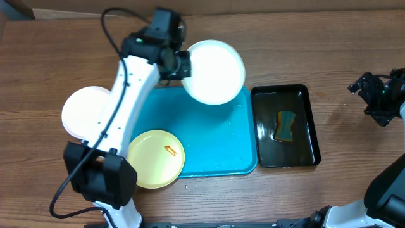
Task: Clean dirty plates on tray and stack at the side
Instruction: 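Lift the white plate with the left gripper and swing it leftward, then set the white plate onto the cleaned plate at the left, then release the plate and move the left gripper to the yellow plate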
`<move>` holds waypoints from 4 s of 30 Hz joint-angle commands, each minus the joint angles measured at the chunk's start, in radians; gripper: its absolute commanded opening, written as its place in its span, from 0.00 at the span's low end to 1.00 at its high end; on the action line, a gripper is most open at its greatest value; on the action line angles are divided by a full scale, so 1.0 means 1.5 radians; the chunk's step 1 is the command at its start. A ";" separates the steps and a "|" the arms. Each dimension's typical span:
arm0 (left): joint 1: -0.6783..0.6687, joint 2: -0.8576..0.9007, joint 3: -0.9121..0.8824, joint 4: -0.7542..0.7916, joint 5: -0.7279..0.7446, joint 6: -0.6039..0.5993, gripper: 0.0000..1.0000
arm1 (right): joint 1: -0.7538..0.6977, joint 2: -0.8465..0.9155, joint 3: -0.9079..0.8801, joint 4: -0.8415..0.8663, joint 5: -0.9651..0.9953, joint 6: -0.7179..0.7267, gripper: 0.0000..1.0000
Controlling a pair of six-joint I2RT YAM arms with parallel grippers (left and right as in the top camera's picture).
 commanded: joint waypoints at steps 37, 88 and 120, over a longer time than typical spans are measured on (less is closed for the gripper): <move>-0.484 0.003 0.027 0.130 -0.561 0.022 0.04 | -0.001 -0.010 0.009 0.003 0.002 -0.002 1.00; 0.614 -0.044 -0.196 -0.086 0.276 0.065 0.50 | -0.001 -0.010 0.009 0.003 0.002 -0.002 1.00; 0.528 -0.407 -0.661 -0.054 0.005 -0.190 0.53 | -0.001 -0.010 0.009 0.003 0.002 -0.002 1.00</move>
